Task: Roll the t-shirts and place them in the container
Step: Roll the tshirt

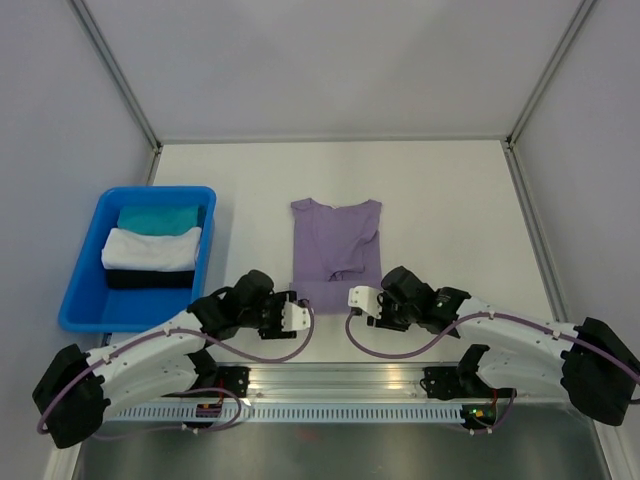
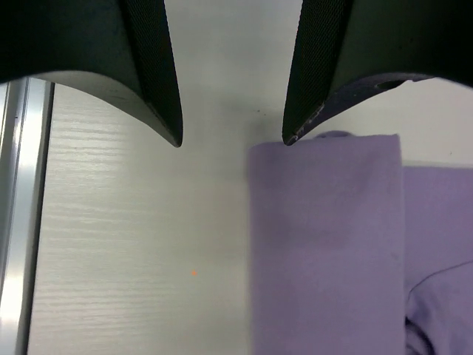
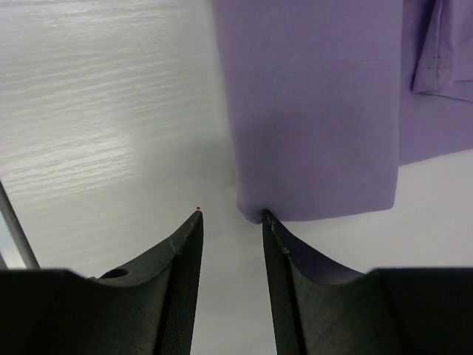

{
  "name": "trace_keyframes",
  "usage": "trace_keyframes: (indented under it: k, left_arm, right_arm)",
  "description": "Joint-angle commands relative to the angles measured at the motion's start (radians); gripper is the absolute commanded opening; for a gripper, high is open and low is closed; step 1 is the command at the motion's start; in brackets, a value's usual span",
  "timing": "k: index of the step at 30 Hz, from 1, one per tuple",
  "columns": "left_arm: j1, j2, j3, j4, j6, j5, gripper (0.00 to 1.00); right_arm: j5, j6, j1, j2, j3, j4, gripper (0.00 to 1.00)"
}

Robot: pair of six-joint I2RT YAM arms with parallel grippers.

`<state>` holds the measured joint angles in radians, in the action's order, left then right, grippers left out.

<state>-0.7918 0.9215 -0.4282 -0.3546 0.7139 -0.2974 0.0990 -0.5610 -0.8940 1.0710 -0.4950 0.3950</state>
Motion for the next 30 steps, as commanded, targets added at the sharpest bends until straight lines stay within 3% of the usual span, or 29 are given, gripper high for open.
trace_keyframes:
  k: [1, 10, 12, 14, 17, 20, 21, 24, 29, 30]
  left_arm:
    - [-0.070, -0.042, 0.063, 0.196, 0.094, 0.082, 0.62]
    - [-0.138, 0.077, 0.112, 0.315, 0.131, 0.213, 0.61]
    - [-0.138, 0.100, 0.120, 0.341, 0.145, 0.218, 0.61]
    - [-0.138, 0.138, 0.123, 0.348, 0.147, 0.225, 0.58]
    - [-0.138, 0.203, 0.112, 0.396, 0.131, 0.263, 0.45]
    - [-0.136, 0.261, 0.086, 0.407, 0.096, 0.317, 0.29]
    - [-0.136, 0.269, 0.080, 0.399, 0.094, 0.314, 0.19]
    - [-0.129, 0.277, 0.059, 0.352, 0.078, 0.302, 0.03]
    - [-0.017, 0.228, -0.069, 0.073, 0.053, 0.055, 0.02]
    - [-0.001, 0.218, -0.087, 0.033, 0.059, -0.016, 0.02]
  right_arm:
    - [-0.065, -0.028, -0.013, 0.035, -0.002, -0.082, 0.44]
    - [-0.090, -0.019, -0.011, 0.073, 0.015, -0.133, 0.44]
    - [-0.088, 0.003, -0.011, 0.099, 0.009, -0.139, 0.40]
    - [-0.087, 0.015, -0.011, 0.125, -0.002, -0.143, 0.29]
    - [-0.082, 0.027, -0.011, 0.139, -0.013, -0.151, 0.10]
    - [-0.067, 0.023, -0.013, 0.130, -0.019, -0.143, 0.00]
    - [-0.058, 0.016, -0.011, 0.127, -0.020, -0.137, 0.00]
    - [-0.012, 0.013, -0.003, 0.118, -0.034, -0.099, 0.00]
    - [0.212, -0.063, 0.119, 0.110, -0.126, 0.066, 0.00]
    - [0.326, -0.085, 0.147, 0.110, -0.146, 0.141, 0.00]
